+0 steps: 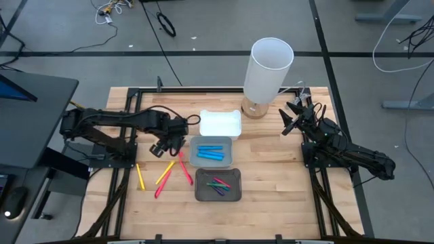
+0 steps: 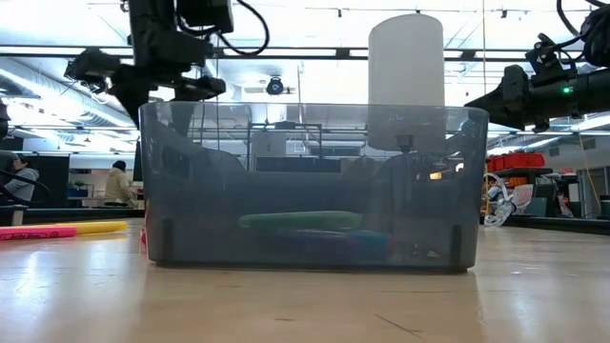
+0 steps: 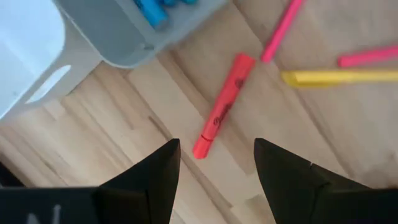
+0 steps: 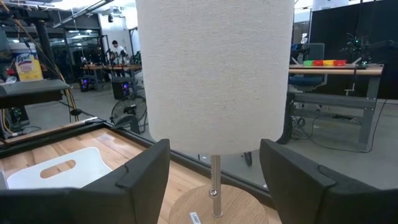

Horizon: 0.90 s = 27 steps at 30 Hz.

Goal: Pick & Place Markers
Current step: Put the pink highlighter pen into the gray bin

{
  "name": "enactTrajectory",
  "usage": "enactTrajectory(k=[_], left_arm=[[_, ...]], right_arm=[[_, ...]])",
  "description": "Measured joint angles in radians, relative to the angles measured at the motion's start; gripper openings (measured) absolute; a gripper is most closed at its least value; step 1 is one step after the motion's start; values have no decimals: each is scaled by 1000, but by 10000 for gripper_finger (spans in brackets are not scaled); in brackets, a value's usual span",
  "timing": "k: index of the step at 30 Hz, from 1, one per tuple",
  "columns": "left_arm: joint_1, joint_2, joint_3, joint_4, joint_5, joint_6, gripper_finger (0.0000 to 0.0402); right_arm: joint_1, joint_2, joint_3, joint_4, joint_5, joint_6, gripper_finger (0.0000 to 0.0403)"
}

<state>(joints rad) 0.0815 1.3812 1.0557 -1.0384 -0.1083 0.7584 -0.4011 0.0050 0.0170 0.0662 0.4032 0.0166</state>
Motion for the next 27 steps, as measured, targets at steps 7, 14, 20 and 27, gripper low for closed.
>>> enactTrajectory(k=[7,14,20,27], left_arm=[[1,-50,-56,4,0,118,211],[1,-83,-71,-6,-1,128,213],[0,-83,-71,-5,0,128,239],[0,-83,-71,-5,0,170,268]], right_arm=[[0,0,0,0,0,0,251],[0,0,0,0,0,0,251],[0,0,0,0,0,0,251],[0,0,0,0,0,0,251]])
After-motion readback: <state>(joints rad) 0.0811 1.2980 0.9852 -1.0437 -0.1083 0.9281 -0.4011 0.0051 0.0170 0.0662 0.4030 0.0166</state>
